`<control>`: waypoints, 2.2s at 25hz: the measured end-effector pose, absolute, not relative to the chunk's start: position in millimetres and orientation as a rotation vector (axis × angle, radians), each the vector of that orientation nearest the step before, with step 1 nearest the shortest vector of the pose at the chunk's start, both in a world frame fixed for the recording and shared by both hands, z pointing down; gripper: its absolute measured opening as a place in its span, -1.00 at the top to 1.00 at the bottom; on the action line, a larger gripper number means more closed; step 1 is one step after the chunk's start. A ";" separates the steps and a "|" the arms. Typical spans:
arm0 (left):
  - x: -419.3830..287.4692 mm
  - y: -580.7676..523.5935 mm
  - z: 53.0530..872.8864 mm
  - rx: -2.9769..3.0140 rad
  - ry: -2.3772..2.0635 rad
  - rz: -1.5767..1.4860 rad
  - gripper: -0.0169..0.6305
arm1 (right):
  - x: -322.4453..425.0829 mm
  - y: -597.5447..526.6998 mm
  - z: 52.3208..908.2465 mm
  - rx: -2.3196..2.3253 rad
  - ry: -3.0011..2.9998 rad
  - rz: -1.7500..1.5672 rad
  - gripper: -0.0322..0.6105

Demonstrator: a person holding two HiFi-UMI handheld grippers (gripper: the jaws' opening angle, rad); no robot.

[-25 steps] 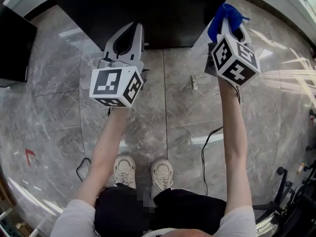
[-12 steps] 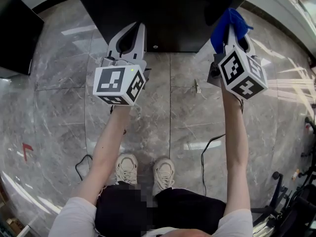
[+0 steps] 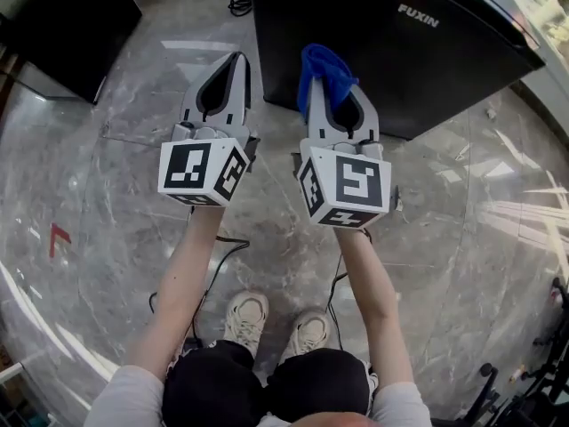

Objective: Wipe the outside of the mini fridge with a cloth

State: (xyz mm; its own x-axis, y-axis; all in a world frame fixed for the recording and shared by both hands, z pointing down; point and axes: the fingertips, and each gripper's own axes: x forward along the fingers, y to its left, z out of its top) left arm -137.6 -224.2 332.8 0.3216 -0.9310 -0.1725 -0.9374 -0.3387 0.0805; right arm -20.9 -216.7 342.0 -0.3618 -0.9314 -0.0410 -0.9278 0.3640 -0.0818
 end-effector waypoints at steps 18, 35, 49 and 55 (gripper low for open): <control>-184.2 -236.8 373.8 -2.476 1.870 0.392 0.93 | -112.2 -282.7 405.7 -1.711 2.645 -0.154 0.71; -100.6 -227.5 383.6 -2.622 1.726 0.342 0.93 | 10.4 -256.4 395.6 -1.943 2.490 -0.059 0.71; -11.9 -213.5 388.6 -2.734 1.566 0.280 0.93 | 177.2 -236.2 395.5 -2.249 2.208 -0.107 0.71; 12.5 -211.0 394.6 -2.737 1.517 0.228 0.93 | 234.1 -232.9 400.4 -2.352 2.096 -0.116 0.71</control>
